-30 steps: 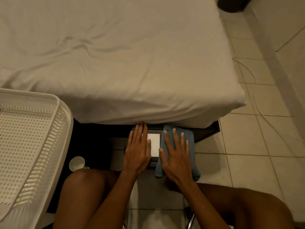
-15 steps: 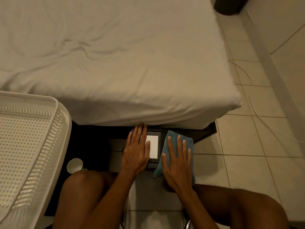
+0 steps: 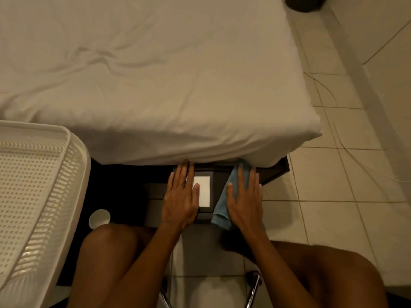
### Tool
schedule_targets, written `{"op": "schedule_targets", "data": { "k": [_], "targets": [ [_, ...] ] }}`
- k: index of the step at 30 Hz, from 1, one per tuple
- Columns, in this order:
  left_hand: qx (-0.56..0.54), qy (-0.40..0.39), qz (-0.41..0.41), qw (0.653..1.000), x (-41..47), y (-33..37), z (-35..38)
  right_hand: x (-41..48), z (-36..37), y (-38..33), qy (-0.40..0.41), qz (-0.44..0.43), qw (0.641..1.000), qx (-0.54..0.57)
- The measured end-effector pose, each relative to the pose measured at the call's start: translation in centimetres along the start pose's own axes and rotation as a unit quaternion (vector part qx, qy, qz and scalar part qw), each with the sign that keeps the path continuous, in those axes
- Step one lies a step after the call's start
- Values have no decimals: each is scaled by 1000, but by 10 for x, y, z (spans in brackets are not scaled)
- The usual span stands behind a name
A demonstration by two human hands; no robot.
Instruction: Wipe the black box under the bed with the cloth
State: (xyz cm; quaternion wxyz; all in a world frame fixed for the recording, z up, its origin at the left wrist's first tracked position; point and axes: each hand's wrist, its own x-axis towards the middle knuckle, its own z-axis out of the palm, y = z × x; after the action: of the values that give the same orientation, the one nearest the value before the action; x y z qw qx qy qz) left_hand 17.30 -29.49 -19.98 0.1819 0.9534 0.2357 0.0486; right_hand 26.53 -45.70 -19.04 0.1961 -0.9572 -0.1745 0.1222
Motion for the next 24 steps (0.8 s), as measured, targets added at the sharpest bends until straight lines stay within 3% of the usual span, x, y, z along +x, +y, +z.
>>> {"op": "schedule_targets", "data": {
  "k": [5,13,20,24],
  "targets": [
    [4,-11,0,1000,0,-2,-2,-46,9,7,9,-18,1000,-13],
    [3,-13,0,1000,0,-2,0,4,1,9,-16,-48,998,-40],
    [-5,-16,-12,1000,0,1,-1,-36,9,0,-4,-80,995,-62],
    [-4,-16,-7,1000,0,0,-1,-16,6,3,-24,-125,989,-72]
  ]
}}
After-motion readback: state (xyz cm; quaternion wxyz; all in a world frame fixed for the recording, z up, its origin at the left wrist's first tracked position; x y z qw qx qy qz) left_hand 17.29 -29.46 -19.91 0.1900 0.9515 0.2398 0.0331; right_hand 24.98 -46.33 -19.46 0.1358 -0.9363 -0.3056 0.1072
